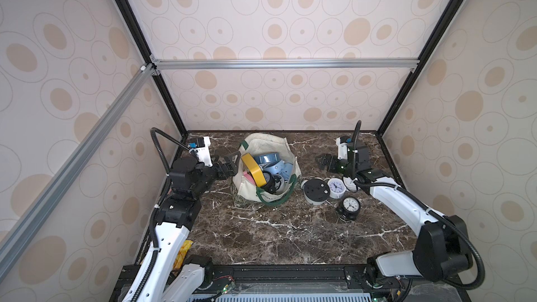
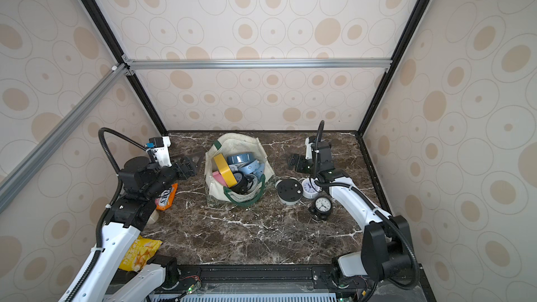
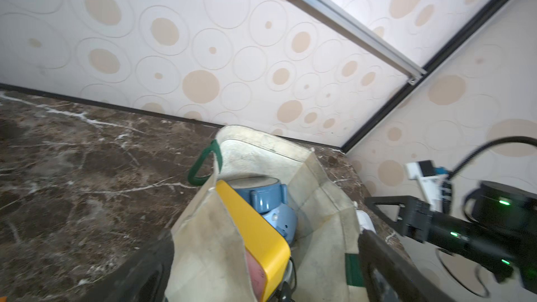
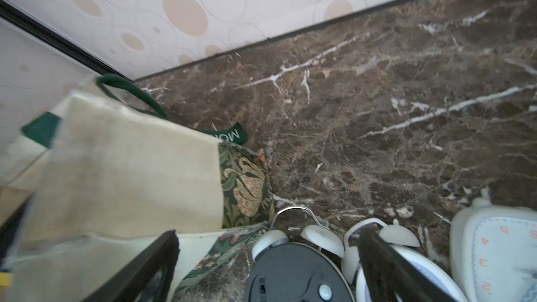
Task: Put the alarm clock into the canvas bag
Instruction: Adjust the canvas bag at the center of the board, then move the alarm to the center of the board.
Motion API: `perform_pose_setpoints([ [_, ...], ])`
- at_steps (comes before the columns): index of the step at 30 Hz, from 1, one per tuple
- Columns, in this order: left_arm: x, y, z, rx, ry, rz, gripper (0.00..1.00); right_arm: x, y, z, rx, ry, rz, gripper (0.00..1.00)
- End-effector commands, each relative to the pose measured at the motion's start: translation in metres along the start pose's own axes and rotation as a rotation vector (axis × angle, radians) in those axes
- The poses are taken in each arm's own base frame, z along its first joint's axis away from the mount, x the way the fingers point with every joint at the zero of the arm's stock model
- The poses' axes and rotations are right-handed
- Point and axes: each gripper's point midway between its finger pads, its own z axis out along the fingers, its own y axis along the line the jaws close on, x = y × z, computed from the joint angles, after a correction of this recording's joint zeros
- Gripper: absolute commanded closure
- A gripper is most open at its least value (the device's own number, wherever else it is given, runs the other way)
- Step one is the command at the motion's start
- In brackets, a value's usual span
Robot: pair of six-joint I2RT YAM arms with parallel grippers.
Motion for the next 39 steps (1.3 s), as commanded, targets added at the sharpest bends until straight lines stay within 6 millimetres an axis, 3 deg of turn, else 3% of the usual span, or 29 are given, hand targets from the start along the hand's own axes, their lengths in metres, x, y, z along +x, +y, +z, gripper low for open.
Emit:
perform_pose_setpoints([
  [1, 0.013, -0.033, -0.012, 0.109, 0.032, 0.014, 0.02, 0.015, -0.010, 0.021, 0.015, 0.062, 0.037, 0.04],
  [8, 0.087, -0.062, -0.015, 0.203, 0.194, 0.053, 0.02, 0.047, -0.014, 0.058, -0.030, 0.199, 0.077, 0.09],
  [14, 0.145, -0.073, -0.010, 0.206, 0.329, 0.135, 0.02, 0.081, -0.017, 0.061, -0.058, 0.293, 0.109, 0.11],
  [18, 0.178, -0.079, -0.003, 0.196, 0.414, 0.190, 0.02, 0.103, -0.012, 0.052, -0.090, 0.347, 0.115, 0.13],
  [23, 0.202, -0.092, 0.000, 0.212, 0.433, 0.252, 0.02, 0.124, -0.008, 0.034, -0.119, 0.395, 0.140, 0.14],
  [27, 0.220, -0.094, 0.002, 0.215, 0.430, 0.292, 0.02, 0.149, 0.010, 0.017, -0.151, 0.445, 0.104, 0.15],
  [35, 0.225, -0.090, 0.000, 0.218, 0.373, 0.327, 0.02, 0.215, 0.031, 0.001, -0.148, 0.536, 0.037, 0.19],
  [39, 0.231, -0.084, -0.003, 0.229, 0.354, 0.378, 0.02, 0.241, 0.053, -0.006, -0.200, 0.576, 0.006, 0.23],
])
